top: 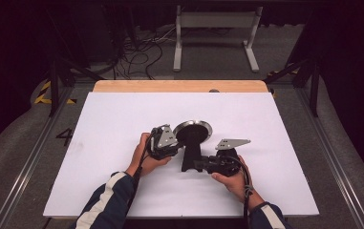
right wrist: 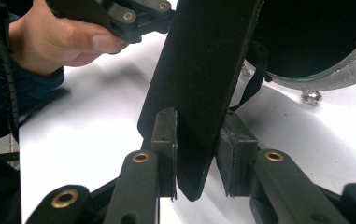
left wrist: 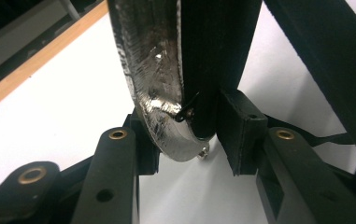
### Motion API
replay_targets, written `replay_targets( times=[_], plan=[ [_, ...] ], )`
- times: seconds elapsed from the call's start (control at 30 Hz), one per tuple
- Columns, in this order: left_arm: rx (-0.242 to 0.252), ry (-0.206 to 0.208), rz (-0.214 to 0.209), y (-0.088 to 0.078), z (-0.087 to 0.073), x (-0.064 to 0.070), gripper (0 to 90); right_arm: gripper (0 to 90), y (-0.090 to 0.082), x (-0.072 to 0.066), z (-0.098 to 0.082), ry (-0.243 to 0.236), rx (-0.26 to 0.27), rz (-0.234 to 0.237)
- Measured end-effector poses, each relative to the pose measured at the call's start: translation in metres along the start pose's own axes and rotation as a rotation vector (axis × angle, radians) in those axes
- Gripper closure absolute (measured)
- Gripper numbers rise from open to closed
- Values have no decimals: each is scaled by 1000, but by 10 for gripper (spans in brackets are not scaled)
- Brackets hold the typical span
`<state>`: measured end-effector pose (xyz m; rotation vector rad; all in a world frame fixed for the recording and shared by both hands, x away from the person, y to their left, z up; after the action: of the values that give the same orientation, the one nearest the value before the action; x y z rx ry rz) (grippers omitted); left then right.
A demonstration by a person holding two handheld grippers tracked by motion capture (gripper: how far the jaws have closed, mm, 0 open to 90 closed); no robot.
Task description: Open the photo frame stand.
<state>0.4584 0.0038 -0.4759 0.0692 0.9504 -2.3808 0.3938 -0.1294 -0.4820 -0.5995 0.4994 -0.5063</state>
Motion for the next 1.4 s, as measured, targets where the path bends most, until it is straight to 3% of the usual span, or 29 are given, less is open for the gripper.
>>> replay_targets(
  times=[0.43, 0.77, 1.07, 1.4],
  plan=[
    [3, 6, 56, 7, 2, -5, 609, 708, 5, 8, 1, 18, -3, -36],
    [14, 6, 68, 9, 2, -7, 600, 706, 6, 9, 1, 29, 3, -58],
    [17, 21, 121, 11, 3, -9, 574, 706, 9, 11, 3, 26, 6, -80],
    [19, 14, 135, 12, 1, -10, 559, 705, 11, 12, 3, 29, 3, -97]
  ],
)
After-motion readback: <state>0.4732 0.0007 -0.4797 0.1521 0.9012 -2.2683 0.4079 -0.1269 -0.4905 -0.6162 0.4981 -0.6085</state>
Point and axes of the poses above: each handheld gripper's, and its own axes: y roughly forward along the jaws, z roughly out of its top, x roughly to its right, the point moved 8 cm from there along y, roughly forward along the jaws, and after that the axes turned 7 degrees about -x, right-handed, at the moved point
